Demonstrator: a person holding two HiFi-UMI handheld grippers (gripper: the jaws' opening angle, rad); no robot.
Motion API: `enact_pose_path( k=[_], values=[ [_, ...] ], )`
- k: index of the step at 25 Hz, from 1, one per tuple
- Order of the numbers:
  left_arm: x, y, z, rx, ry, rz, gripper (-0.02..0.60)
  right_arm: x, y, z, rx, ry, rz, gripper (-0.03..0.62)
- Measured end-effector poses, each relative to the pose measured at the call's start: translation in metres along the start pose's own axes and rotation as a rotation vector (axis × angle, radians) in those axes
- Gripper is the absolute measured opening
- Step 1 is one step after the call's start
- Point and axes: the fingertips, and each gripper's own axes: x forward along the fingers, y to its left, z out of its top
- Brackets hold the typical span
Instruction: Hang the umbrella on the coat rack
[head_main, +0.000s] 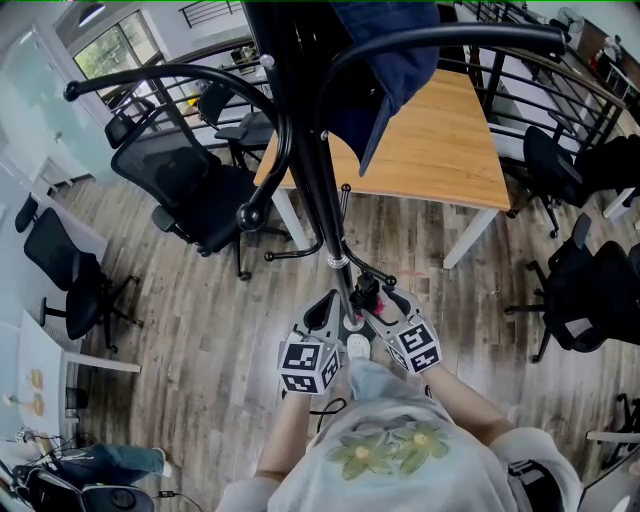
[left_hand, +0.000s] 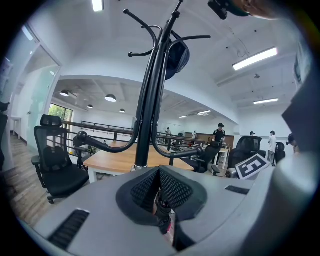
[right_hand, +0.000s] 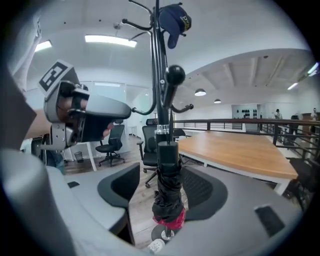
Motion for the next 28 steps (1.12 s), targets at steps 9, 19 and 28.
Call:
enact_pose_path(
  k=[9, 19, 28],
  values=[
    [-0.003, -0.014, 0.003, 0.011, -0.006, -0.021, 0.009, -0.037, 0.006, 0.045, 0.031, -0.112, -0.023, 0.123],
    [-0.011, -0.036, 0.009, 0.019, -0.029, -0.048, 0.009, -0.057, 0.017, 0.061, 0.059, -0.161, -0.021, 0.006],
    [-0.014, -0.046, 0.002, 0.017, -0.020, -0.058, 0.011, -0.067, 0.029, 0.064, -0.002, -0.162, 0.012, 0.003]
  ],
)
